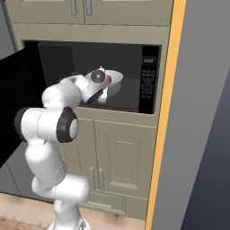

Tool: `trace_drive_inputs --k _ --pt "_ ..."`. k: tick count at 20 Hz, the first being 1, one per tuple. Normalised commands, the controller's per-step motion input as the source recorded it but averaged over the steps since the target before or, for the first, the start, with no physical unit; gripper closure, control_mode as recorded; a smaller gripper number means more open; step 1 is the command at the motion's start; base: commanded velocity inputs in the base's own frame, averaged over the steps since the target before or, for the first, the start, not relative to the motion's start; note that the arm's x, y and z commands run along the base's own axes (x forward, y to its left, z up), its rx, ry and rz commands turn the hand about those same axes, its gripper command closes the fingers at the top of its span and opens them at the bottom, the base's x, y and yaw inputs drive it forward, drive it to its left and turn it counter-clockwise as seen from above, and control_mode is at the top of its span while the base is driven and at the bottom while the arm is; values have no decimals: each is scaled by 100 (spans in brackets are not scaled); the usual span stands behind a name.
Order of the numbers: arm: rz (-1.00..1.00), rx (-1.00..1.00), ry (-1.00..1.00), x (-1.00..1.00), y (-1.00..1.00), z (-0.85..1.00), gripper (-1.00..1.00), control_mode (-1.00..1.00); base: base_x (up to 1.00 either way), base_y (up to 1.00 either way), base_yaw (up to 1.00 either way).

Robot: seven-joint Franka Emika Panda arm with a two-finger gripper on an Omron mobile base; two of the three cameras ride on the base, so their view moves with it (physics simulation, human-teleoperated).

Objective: Place the bowl containing the onion and shrimp in the microwave. Close the microwave door and press the start button to microwave the meal.

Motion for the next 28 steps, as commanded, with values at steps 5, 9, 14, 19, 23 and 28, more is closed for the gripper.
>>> trace_drive_inputs --k 5,9,14,19,23,28 --pt "2 -1 -3 -67 0 18 -100 -100 0 0 0" --pt "1 -5 0 -99 0 27 -100 -100 0 0 0" --pt "13 -11 0 -100 -7 48 -100 -100 0 0 0" --pt "28 -24 0 -100 0 69 -100 -100 0 0 0" --pt "34 -34 0 -100 0 44 -100 -100 0 0 0" --pt "46 -45 0 -100 2 13 -100 -100 0 0 0"
